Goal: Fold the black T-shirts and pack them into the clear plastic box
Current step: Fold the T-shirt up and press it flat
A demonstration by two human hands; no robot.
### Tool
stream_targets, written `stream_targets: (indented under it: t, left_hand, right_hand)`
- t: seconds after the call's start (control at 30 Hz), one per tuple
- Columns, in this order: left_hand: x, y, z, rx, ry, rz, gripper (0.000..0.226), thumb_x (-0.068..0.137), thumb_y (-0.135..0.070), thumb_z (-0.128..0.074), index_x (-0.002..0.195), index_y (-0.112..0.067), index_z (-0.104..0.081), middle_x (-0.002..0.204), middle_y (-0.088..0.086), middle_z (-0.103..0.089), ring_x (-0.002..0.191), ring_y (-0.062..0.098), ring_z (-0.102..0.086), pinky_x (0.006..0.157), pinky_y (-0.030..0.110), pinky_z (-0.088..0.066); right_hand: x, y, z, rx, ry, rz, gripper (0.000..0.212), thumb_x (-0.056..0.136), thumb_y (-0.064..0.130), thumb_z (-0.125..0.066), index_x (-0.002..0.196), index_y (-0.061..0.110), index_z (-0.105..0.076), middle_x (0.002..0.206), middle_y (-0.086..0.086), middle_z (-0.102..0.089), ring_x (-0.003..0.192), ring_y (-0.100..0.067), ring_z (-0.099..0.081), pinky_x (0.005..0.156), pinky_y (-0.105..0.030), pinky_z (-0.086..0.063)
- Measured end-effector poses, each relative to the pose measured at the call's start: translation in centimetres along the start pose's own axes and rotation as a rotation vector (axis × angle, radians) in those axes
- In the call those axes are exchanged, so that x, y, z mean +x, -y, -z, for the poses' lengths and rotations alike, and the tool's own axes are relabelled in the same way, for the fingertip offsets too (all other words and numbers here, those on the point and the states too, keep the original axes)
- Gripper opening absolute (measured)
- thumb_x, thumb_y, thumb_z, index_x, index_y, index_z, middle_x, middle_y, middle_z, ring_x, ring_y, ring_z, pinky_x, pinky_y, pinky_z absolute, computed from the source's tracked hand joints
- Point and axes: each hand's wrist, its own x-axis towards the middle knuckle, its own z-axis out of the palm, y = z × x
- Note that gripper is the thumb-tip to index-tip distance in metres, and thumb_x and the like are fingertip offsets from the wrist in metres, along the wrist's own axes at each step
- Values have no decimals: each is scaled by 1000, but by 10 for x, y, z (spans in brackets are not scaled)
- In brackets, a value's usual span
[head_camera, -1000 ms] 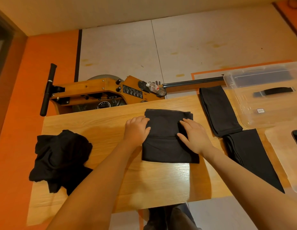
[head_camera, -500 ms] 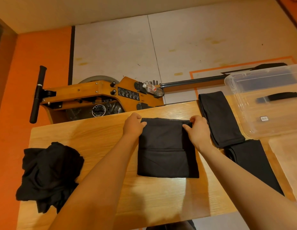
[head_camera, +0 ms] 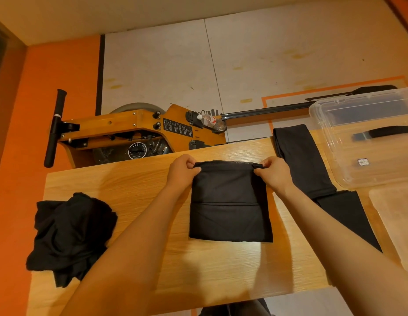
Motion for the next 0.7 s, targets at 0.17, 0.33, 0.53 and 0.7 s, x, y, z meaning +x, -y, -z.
stream_targets:
  t: [0.17, 0.33, 0.53, 0.7]
  left_hand:
    - [-23, 3, 12, -66, 73, -38, 29, 85, -7, -69, 111, -19, -62, 85, -9, -54, 82, 7, -54, 71, 16, -44]
    - [-50, 16, 19, -35, 143, -42, 32, 84, -5, -70, 114, -16, -66, 91, -2, -62, 90, 16, -60, 81, 27, -51]
    - [-80, 37, 19, -72, 139, -25, 24, 80, -1, -72, 98, -17, -68, 79, -2, -60, 67, 8, -53, 77, 30, -51]
    - [-99, 51, 15, 2, 156, -49, 23, 79, -3, -74, 95, -18, -67, 77, -5, -59, 69, 9, -55, 75, 26, -51]
  right_hand:
    - [-24, -11, 6, 106, -35, 91, 32, 82, 0, -69, 109, 13, -58, 83, -2, -58, 72, -12, -56, 64, -20, -45]
    - [-57, -27, 5, 76, -13, 146, 39, 84, -2, -66, 121, 11, -61, 104, -2, -63, 87, -11, -59, 73, -15, -44]
    - [-97, -37, 7, -1, 28, 198, 34, 84, -4, -64, 114, 12, -65, 106, 1, -64, 99, -12, -58, 83, -19, -42]
    - [-118, -55, 7, -67, 58, 220, 33, 83, -1, -68, 114, 13, -65, 102, 1, -66, 97, -15, -61, 81, -23, -47]
